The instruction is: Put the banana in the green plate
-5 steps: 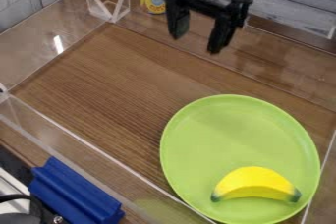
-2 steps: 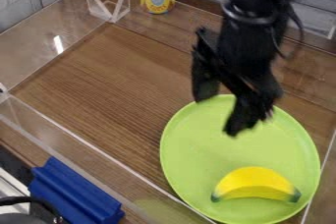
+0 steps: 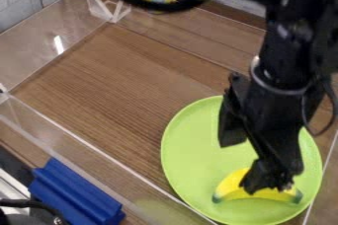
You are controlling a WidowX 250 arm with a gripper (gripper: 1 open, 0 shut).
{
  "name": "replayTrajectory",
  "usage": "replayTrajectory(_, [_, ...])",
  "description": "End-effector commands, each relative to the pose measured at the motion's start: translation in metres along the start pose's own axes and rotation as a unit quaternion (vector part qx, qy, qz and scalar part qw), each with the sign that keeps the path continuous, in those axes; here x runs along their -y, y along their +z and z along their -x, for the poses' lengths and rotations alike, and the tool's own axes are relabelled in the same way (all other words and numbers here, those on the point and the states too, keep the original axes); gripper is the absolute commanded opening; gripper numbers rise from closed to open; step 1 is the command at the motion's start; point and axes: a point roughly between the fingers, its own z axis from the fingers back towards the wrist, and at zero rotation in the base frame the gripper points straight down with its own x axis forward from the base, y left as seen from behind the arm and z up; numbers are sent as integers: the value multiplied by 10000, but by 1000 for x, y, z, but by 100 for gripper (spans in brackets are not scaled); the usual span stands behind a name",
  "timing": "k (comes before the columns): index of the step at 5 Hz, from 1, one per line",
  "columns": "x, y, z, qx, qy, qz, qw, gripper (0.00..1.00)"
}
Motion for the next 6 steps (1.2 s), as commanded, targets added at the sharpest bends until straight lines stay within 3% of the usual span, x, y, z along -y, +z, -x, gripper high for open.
replayTrajectory(1, [4, -8, -6, 284, -228, -99, 9993, 100])
replayTrajectory(4, [6, -43, -11, 571, -340, -97, 9977, 100])
replayTrajectory(6, [4, -58, -14, 639, -317, -82, 9974, 100])
